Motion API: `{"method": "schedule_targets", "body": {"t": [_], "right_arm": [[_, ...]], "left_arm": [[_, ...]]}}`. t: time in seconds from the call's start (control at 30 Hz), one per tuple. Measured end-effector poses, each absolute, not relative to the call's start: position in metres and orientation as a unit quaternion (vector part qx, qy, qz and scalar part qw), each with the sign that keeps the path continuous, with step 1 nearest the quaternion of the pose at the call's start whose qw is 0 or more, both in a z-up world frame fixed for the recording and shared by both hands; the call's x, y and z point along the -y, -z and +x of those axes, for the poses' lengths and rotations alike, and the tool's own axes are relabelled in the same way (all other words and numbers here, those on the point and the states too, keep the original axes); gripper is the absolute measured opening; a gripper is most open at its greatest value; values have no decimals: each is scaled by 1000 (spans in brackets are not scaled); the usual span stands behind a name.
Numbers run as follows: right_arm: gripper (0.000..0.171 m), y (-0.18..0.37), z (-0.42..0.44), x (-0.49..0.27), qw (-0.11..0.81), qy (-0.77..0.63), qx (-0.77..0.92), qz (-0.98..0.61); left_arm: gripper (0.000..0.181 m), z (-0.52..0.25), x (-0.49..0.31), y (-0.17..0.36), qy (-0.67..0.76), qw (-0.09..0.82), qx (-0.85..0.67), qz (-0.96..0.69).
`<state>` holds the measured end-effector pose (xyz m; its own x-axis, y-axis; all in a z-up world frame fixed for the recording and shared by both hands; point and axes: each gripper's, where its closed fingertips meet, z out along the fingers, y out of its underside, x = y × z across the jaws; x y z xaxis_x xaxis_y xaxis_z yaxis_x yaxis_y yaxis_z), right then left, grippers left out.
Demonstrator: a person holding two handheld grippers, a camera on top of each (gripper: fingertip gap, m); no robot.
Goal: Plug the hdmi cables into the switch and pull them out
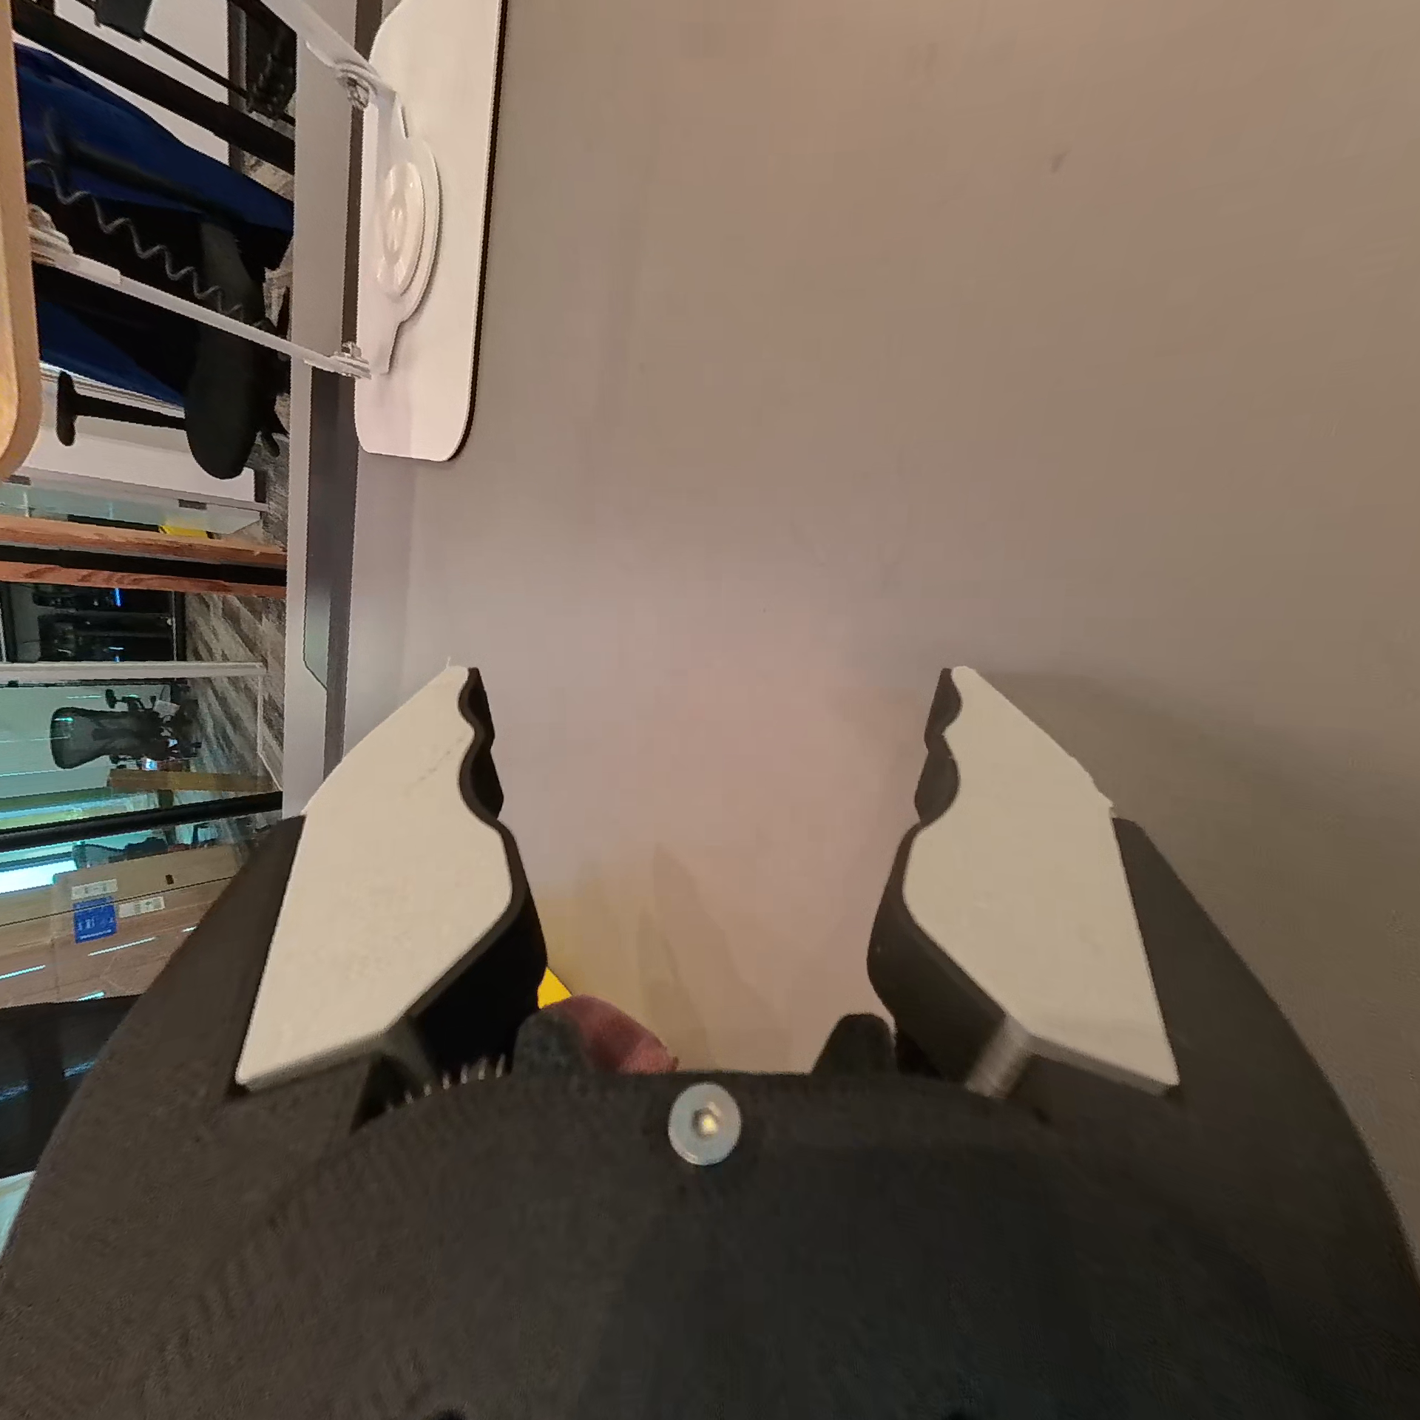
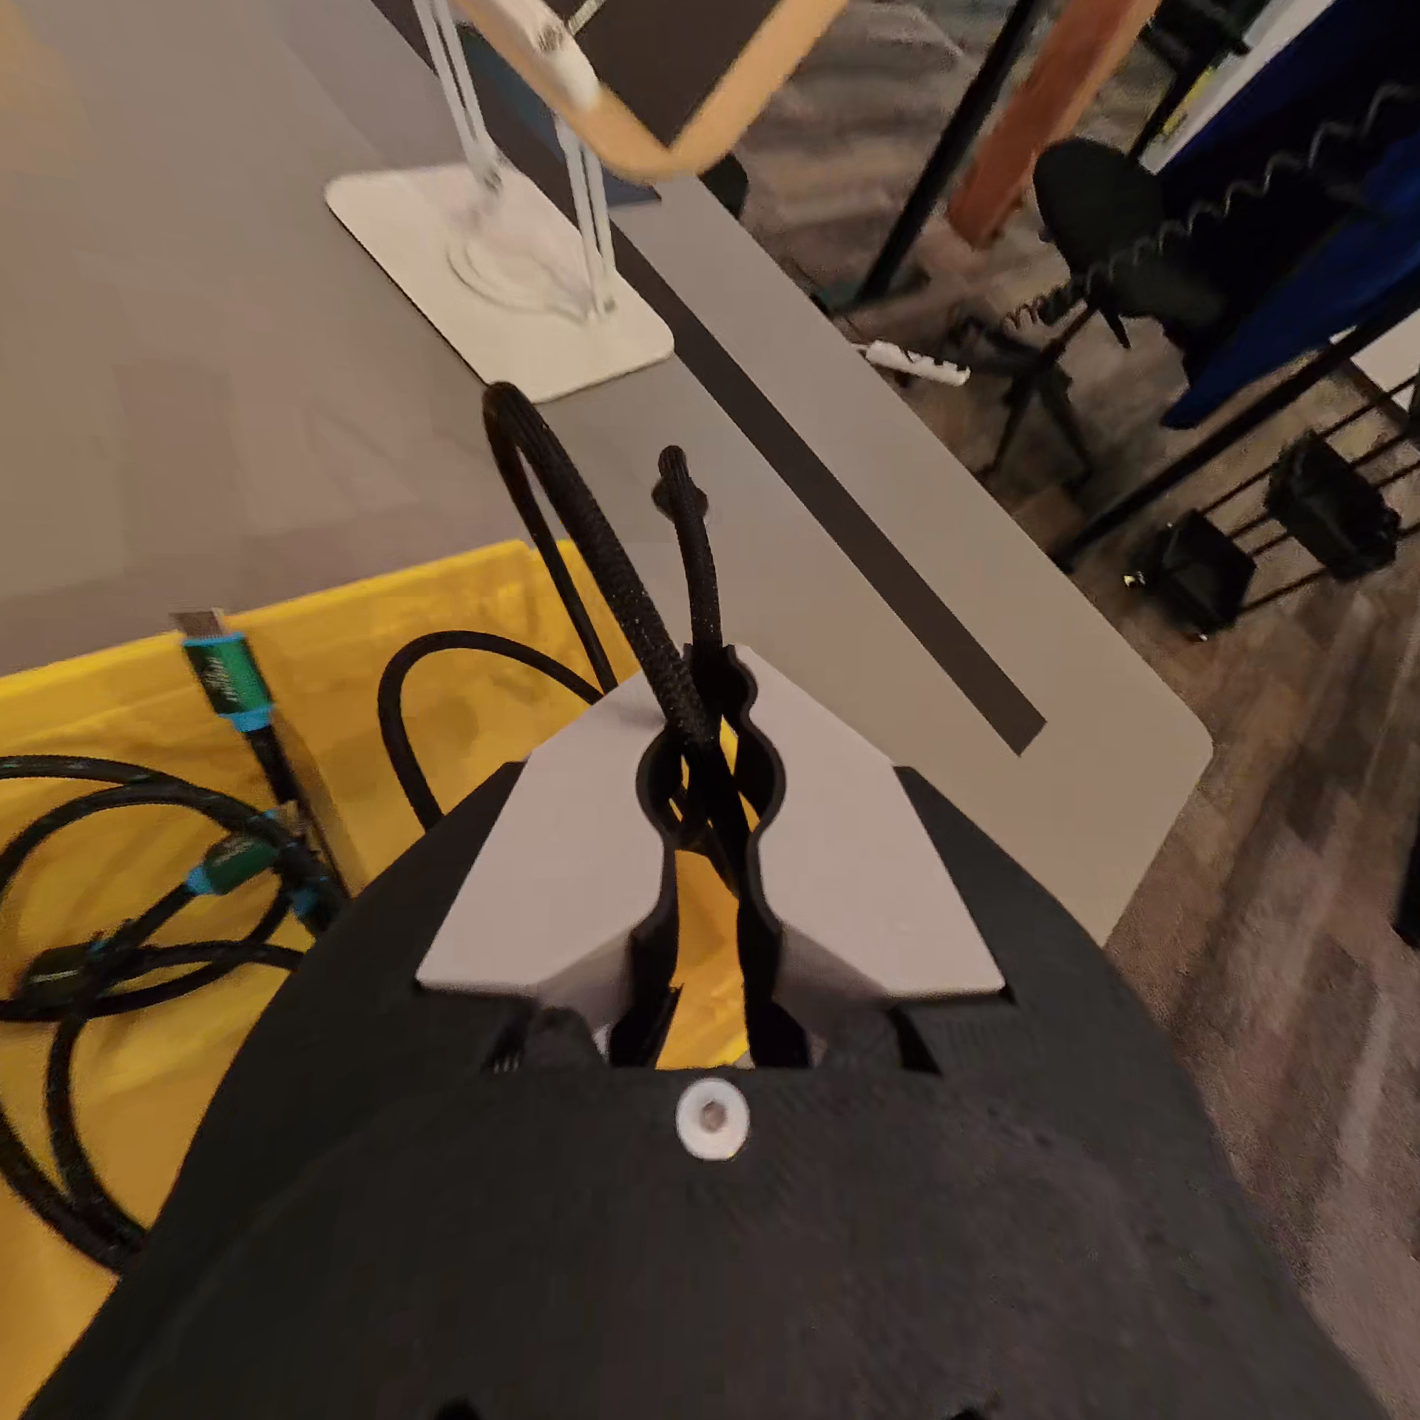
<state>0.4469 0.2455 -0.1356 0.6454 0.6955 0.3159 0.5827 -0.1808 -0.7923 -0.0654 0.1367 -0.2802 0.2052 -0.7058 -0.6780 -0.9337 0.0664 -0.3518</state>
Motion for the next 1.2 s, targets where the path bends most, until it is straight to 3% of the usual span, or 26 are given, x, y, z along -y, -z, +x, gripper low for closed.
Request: {"method": "schedule_targets", "body": {"t": [0.2, 0.6, 0.9, 1.2], "right_arm": [[4, 118, 447, -216, 446, -89, 442, -774], [4, 180, 455, -191, 258, -76, 482, -834], [3, 185, 456, -162, 222, -130, 504, -824], [5, 232, 467, -176, 113, -36, 509, -853]], "left_arm": [[106, -67, -137, 281, -144, 394, -614, -669], [106, -67, -135, 283, -147, 389, -618, -667], [106, -68, -135, 288, -146, 383, -620, -669], [105, -65, -133, 287, -147, 382, -624, -665]]}}
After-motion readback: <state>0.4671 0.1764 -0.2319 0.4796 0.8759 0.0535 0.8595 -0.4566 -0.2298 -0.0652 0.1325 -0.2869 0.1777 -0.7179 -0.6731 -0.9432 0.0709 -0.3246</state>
